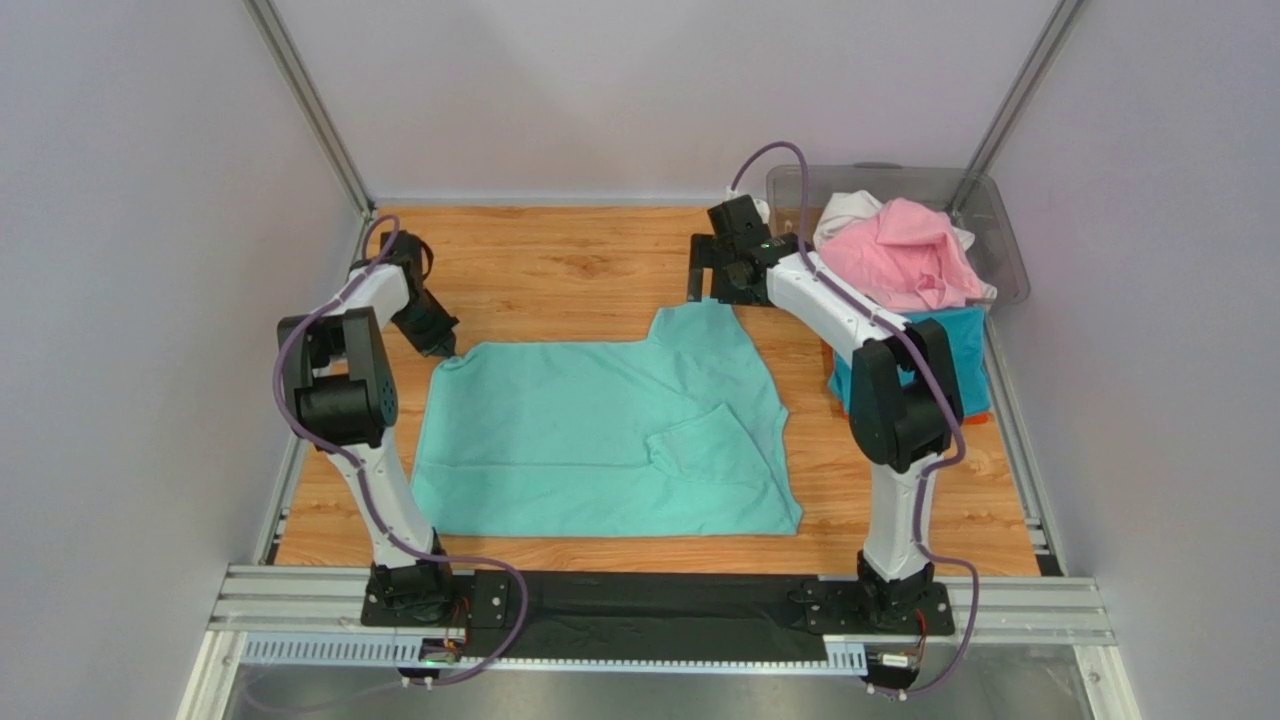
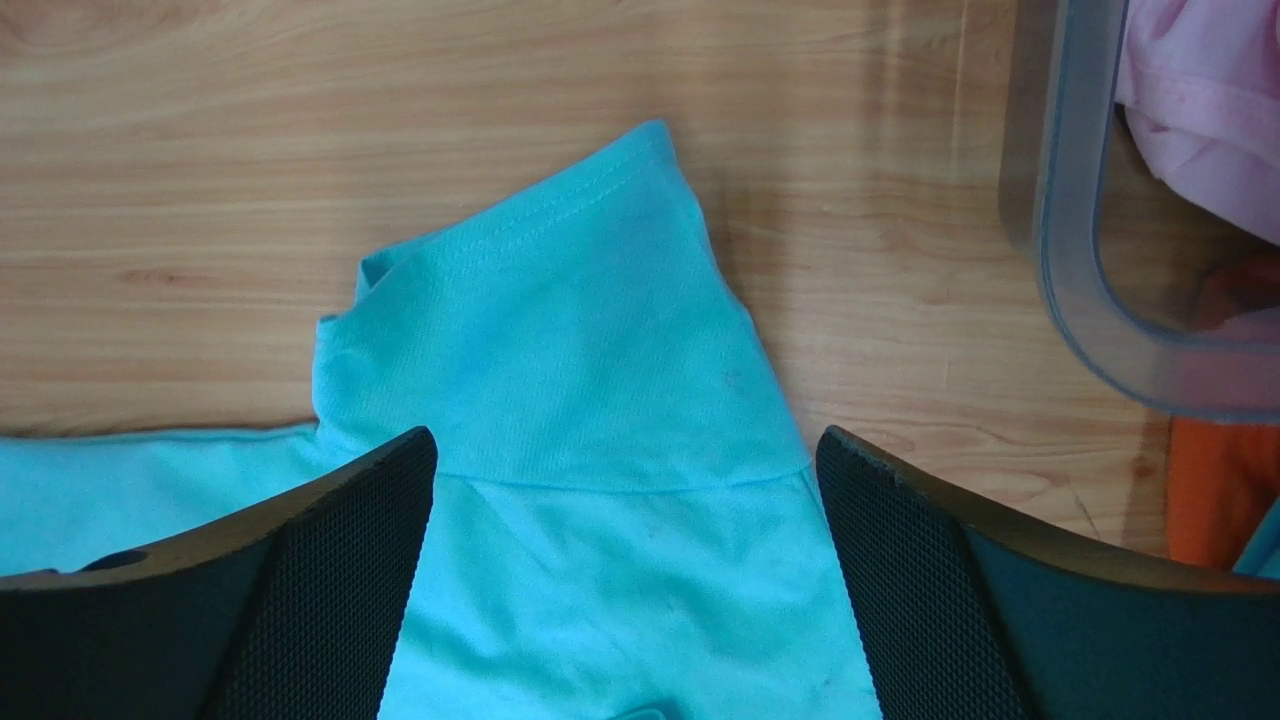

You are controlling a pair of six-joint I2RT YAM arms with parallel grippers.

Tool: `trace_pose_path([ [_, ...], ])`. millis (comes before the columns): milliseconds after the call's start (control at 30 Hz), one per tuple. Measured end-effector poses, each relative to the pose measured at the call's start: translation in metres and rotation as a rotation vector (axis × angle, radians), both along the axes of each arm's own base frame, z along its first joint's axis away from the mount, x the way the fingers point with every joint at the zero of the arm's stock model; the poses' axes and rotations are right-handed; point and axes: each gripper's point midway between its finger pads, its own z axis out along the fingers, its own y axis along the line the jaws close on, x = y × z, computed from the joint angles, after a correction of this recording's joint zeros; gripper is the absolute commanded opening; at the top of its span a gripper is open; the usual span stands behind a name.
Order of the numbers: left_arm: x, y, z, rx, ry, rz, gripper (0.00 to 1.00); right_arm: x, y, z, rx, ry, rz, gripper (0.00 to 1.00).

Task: Fold and stack the t-shirts
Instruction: Fold the tshirt

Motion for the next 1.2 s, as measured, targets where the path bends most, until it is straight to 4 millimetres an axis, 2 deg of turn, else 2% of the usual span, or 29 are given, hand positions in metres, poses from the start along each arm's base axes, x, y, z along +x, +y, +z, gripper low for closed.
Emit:
trace_pose_path([
  [100,-0.003,-0.002,0.006,-0.002,-0.02,-0.014,0.0,0.017,-0.002,-0.01,-0.009,0.006,-0.016,0.96],
  [333,-0.007,-0.004,0.018,-0.001,-0.067,-0.034,0.0,0.052,0.004,-0.047,-0.032,0.037,-0.017,0.85],
  [467,-0.013,-0.005,0.019,-0.002,-0.07,-0.046,0.0,0.059,0.007,-0.064,-0.046,0.056,-0.011,0.83],
  [733,-0.021,-0.009,0.017,-0.016,-0.073,-0.059,0.0,0.069,0.004,-0.085,-0.065,0.076,-0.014,0.77],
  [833,-0.025,-0.01,0.016,-0.02,-0.068,-0.064,0.0,0.071,0.004,-0.085,-0.063,0.072,-0.005,0.61],
  [867,-0.025,-0.011,0.016,-0.021,-0.069,-0.065,0.0,0.071,0.004,-0.085,-0.062,0.073,0.0,0.42],
  [933,-0.025,-0.011,0.016,-0.021,-0.069,-0.068,0.0,0.07,0.006,-0.086,-0.057,0.076,0.013,0.27],
  [967,-0.025,-0.011,0.016,-0.021,-0.069,-0.068,0.0,0.071,0.007,-0.086,-0.054,0.076,0.015,0.14],
  [1067,-0.026,-0.011,0.017,-0.021,-0.072,-0.069,0.0,0.071,0.008,-0.087,-0.043,0.067,0.021,0.01],
  [1200,-0.025,-0.011,0.024,-0.016,-0.09,-0.068,0.0,0.06,0.007,-0.086,-0.035,0.074,0.042,0.0],
])
